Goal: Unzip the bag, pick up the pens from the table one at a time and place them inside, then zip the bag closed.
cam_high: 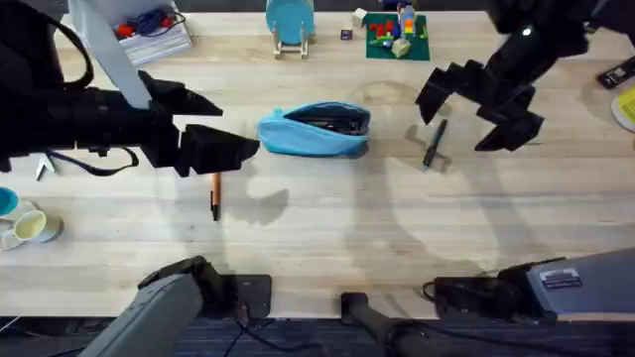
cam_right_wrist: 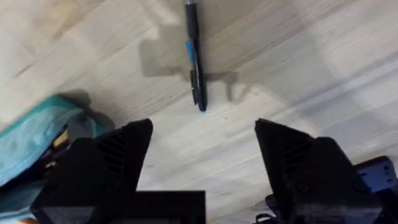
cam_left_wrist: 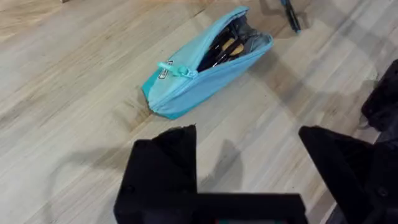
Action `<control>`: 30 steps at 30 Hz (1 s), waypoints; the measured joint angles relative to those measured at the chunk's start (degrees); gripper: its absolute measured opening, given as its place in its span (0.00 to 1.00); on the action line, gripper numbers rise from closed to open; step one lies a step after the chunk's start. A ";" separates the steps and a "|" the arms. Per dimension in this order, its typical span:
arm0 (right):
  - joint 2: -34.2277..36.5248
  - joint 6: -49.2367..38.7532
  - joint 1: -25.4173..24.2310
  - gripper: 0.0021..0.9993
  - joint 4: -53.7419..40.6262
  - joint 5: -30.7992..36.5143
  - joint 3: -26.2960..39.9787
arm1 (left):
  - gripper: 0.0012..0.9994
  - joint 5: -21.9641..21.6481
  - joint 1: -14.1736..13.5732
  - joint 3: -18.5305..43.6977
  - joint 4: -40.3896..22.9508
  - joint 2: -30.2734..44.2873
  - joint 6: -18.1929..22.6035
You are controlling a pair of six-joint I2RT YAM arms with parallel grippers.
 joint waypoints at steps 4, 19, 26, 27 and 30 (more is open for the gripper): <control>2.70 0.40 -0.02 1.00 1.01 0.02 0.00 | 0.99 0.00 0.00 0.00 0.00 0.00 0.00; 10.48 0.44 -1.65 1.00 6.48 0.87 0.00 | 0.99 0.00 0.00 0.00 0.00 0.00 0.00; 13.53 0.45 -2.31 1.00 8.91 1.05 0.00 | 0.99 0.00 0.00 0.00 0.00 0.00 0.00; 13.99 0.46 -2.31 1.00 9.02 1.05 0.00 | 0.99 0.00 0.00 0.00 0.00 0.00 0.00; 15.11 0.45 -2.31 1.00 9.49 1.04 0.00 | 0.99 0.00 0.00 0.00 0.00 0.00 0.00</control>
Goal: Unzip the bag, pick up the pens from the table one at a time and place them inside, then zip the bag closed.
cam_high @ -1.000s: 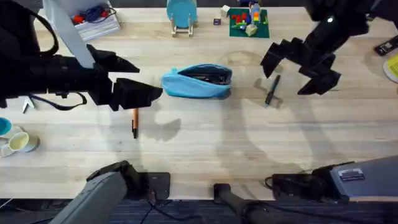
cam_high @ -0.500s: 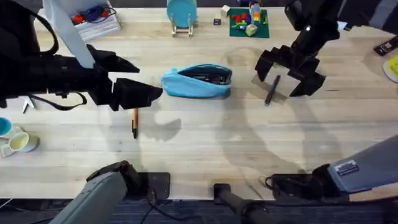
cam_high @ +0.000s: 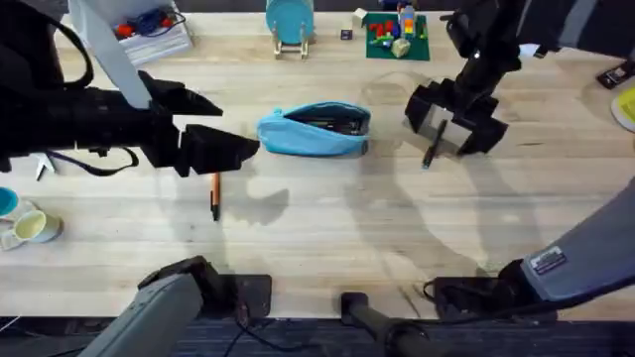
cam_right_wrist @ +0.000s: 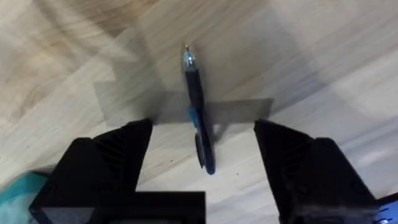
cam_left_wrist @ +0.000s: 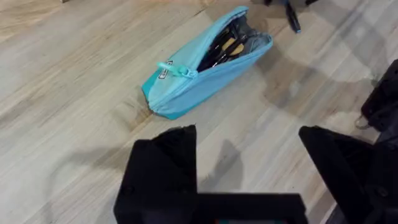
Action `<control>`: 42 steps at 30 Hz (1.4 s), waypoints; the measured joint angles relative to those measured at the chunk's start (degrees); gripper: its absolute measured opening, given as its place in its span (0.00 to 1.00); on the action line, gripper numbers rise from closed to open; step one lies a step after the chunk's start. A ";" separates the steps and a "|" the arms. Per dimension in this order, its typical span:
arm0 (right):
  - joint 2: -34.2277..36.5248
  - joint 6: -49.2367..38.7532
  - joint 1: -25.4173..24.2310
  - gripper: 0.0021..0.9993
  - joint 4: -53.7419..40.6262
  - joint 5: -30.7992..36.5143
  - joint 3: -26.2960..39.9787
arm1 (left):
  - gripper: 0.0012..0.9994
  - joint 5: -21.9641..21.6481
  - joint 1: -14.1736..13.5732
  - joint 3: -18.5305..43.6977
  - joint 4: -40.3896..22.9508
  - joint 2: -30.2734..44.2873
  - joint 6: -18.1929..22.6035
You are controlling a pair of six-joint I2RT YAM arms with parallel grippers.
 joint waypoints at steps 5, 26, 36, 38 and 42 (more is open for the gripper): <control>0.18 -0.01 0.00 1.00 0.50 -0.01 0.09 | 0.99 0.00 0.00 0.00 0.00 0.00 0.00; -2.07 0.06 -0.16 0.65 6.93 -1.11 -4.28 | 0.99 0.00 0.00 0.00 0.00 0.00 0.00; -2.22 0.08 -0.15 0.04 7.65 -1.56 -4.24 | 0.99 0.00 0.00 0.00 0.00 0.00 0.00; -2.21 0.08 -0.17 0.04 7.65 -1.61 -4.24 | 0.99 0.00 0.00 0.00 -0.01 0.00 0.00; -2.22 0.06 -0.17 0.03 7.65 -1.67 -4.24 | 0.99 0.00 0.00 0.00 -0.02 0.00 0.00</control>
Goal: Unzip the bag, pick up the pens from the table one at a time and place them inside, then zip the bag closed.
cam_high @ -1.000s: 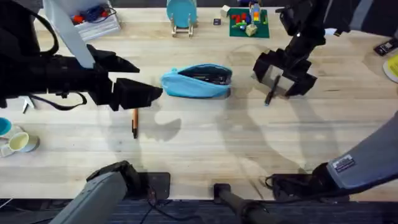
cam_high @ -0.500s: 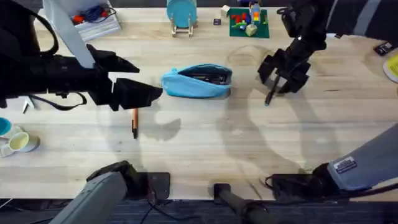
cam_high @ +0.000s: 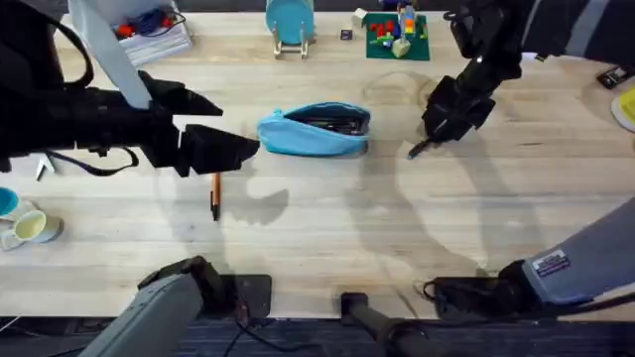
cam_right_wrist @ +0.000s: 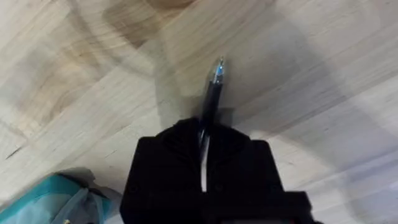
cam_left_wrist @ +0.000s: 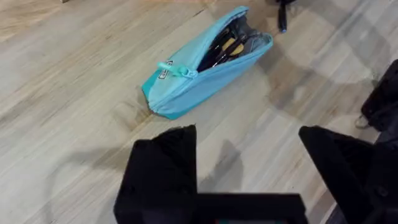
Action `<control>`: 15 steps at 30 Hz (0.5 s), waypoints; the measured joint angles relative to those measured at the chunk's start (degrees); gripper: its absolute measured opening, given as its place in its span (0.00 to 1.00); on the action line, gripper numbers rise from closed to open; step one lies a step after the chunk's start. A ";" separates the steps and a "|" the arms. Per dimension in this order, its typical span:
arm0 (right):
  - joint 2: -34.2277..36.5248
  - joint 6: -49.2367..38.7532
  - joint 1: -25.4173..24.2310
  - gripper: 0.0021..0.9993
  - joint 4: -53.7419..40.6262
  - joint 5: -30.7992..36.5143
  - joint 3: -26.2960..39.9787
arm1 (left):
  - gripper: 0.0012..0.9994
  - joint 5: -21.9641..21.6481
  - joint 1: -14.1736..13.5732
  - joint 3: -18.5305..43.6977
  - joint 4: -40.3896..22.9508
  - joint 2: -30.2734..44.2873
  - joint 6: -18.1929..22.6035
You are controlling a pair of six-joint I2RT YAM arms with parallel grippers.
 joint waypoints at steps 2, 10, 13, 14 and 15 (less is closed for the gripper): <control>0.01 -0.01 0.00 0.03 0.00 0.00 0.00 | 0.99 0.00 0.00 0.00 0.02 0.00 0.00; -0.11 -0.98 0.00 0.03 0.04 -0.04 -0.02 | 0.99 0.00 0.00 0.00 0.02 0.00 0.00; -0.41 -2.02 0.00 0.03 0.12 -0.07 -0.09 | 0.99 0.00 0.00 0.00 0.02 0.00 0.00; -0.49 -2.21 0.00 0.03 0.15 -0.04 -0.13 | 0.99 0.00 0.00 0.00 0.02 0.00 0.00; -0.63 -2.57 0.00 0.03 0.20 -0.04 -0.17 | 0.99 0.00 0.00 0.00 0.00 0.00 0.00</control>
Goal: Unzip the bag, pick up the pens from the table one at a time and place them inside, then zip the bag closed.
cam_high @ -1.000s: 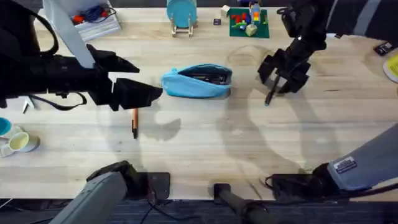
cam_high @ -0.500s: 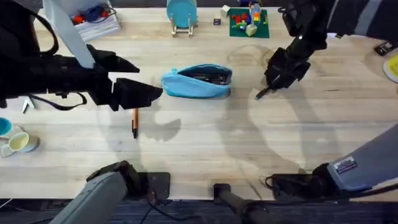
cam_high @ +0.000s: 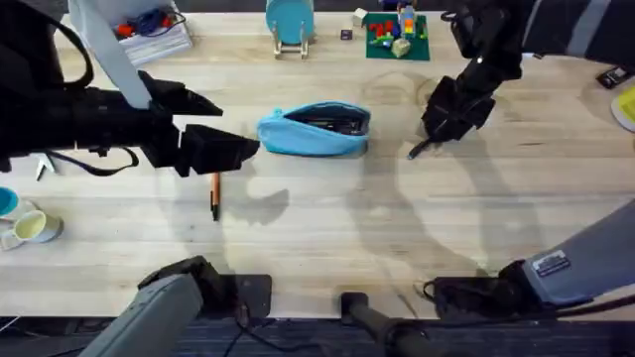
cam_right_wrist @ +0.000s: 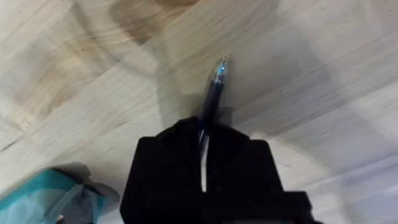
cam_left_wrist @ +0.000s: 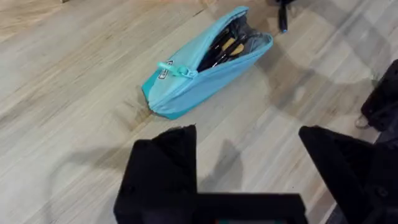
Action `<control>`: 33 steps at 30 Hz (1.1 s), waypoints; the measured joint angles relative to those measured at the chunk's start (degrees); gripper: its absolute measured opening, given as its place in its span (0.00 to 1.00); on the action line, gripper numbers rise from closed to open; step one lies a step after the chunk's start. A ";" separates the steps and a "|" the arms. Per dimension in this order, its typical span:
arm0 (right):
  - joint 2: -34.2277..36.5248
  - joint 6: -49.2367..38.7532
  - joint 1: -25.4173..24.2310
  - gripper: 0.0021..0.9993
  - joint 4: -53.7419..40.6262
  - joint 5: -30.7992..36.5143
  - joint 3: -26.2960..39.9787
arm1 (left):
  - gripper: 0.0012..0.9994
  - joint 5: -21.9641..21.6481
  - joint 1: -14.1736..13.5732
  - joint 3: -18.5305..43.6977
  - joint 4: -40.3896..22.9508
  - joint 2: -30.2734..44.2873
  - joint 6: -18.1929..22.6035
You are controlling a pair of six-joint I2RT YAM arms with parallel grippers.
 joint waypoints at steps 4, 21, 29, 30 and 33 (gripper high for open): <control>-0.46 -1.81 0.02 0.03 0.07 0.02 -0.02 | 0.99 0.00 0.00 0.00 0.02 0.00 0.00; -9.02 -17.20 0.00 0.03 -7.87 0.04 12.89 | 0.99 0.00 0.00 0.00 0.02 0.00 0.00; -9.02 -26.20 0.00 0.03 -12.91 0.04 21.57 | 0.99 0.00 0.00 0.00 0.02 0.00 0.00; -9.02 -27.60 0.00 0.03 -13.29 0.04 22.64 | 0.99 0.00 0.00 0.00 0.02 0.00 0.00; -9.02 -31.81 0.01 0.03 -13.97 0.04 25.10 | 1.00 0.00 0.00 0.00 0.02 0.00 -0.01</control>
